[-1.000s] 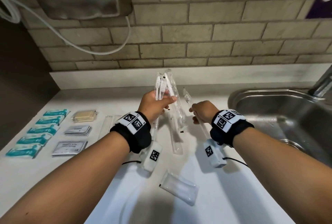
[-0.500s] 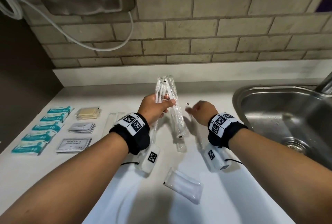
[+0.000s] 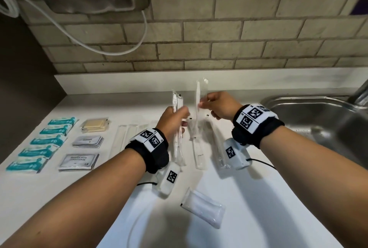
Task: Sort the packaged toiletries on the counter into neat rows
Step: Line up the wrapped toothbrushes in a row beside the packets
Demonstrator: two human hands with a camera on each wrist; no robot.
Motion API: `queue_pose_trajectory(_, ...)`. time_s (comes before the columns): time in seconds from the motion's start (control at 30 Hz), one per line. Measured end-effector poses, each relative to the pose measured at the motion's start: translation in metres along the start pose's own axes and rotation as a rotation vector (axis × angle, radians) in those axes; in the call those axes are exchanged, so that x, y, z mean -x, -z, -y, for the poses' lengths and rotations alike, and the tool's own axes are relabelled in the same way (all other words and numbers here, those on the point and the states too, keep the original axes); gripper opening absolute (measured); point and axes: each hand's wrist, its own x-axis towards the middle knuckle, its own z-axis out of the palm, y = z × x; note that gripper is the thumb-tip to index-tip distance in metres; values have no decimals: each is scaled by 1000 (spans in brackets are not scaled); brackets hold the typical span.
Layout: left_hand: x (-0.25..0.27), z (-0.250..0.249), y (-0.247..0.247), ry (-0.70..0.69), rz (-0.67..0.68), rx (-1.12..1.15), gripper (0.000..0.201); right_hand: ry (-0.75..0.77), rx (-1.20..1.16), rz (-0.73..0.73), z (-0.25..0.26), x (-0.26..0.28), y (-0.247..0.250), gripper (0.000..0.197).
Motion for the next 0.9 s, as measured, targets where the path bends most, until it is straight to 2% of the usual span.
queue_pose_trajectory(0.07,-1,-1,-2,80,-26,29,12,69,1,-94,3,0,7,4)
queue_pose_trajectory(0.13,-5,2,-4,96,-66,-68,10,115,-2,-90,6,3,11,9)
queue_pose_trajectory(0.27,-14,12,-11,118,-88,-373,21,102,78,49,-4,11,9,30)
queue_pose_trajectory(0.33,-17,15,-13,136,-89,-441,17,50,165,103,-16,14,5,36)
queue_pose_trajectory(0.4,-22,20,-14,161,-95,-501,14,-2,243,149,-28,18,-2,37)
queue_pose_trajectory(0.53,-42,39,-14,244,-79,-638,23,-83,497,279,-41,29,-16,39)
queue_pose_trajectory(0.63,-35,34,-18,258,-62,-673,25,-129,696,343,-47,28,-24,38)
queue_pose_trajectory(0.73,-32,31,-20,246,-62,-696,24,-124,747,316,-49,23,-26,34)
queue_pose_trajectory(0.83,-25,26,-19,211,-91,-631,28,-26,734,211,-43,21,-28,30)
queue_pose_trajectory(0.9,-22,22,-17,202,-105,-556,28,37,726,187,-41,19,-33,34)
